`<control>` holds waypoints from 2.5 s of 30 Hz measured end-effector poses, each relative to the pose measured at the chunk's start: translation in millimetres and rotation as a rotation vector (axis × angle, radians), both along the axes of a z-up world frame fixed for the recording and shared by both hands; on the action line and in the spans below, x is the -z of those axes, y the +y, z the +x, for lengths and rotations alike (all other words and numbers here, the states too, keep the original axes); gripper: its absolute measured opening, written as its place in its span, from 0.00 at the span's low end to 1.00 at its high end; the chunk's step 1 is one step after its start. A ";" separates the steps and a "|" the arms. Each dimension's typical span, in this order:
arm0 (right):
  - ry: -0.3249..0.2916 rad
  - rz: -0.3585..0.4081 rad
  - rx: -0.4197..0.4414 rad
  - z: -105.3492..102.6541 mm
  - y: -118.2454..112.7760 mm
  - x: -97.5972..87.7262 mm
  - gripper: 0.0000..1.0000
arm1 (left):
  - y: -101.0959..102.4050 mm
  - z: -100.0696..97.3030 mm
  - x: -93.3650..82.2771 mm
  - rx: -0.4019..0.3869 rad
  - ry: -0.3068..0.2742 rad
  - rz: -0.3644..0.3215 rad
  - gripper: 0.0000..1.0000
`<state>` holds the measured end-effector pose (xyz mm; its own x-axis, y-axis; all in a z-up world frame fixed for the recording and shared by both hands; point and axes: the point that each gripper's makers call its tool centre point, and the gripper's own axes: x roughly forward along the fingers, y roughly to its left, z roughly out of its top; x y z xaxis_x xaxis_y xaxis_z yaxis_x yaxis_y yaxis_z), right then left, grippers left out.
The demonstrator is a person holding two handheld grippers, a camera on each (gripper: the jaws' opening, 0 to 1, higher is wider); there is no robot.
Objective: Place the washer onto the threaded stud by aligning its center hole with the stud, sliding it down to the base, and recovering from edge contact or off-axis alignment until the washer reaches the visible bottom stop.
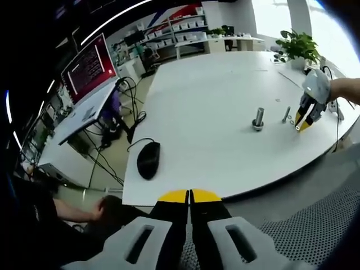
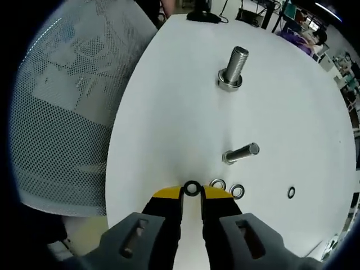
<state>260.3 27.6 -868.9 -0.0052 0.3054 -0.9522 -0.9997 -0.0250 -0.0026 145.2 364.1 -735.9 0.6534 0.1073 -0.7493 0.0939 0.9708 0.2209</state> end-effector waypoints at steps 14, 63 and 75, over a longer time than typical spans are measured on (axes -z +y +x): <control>0.003 0.003 0.006 1.4 -1.7 -29.1 0.13 | 2.1 1.8 -1.3 -0.007 -0.014 -0.008 0.00; -0.094 0.011 -0.068 39.7 36.3 -60.5 0.13 | 1.6 4.3 -4.1 -0.007 -0.037 -0.012 0.00; -0.096 -0.017 -0.090 34.8 39.6 -51.1 0.13 | 2.2 4.0 -3.9 -0.012 -0.035 -0.013 0.00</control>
<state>295.1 67.1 -817.8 0.0599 0.2920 -0.9545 -0.9885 -0.1156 -0.0973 149.1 366.3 -732.0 0.6777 0.1057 -0.7277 0.0747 0.9746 0.2112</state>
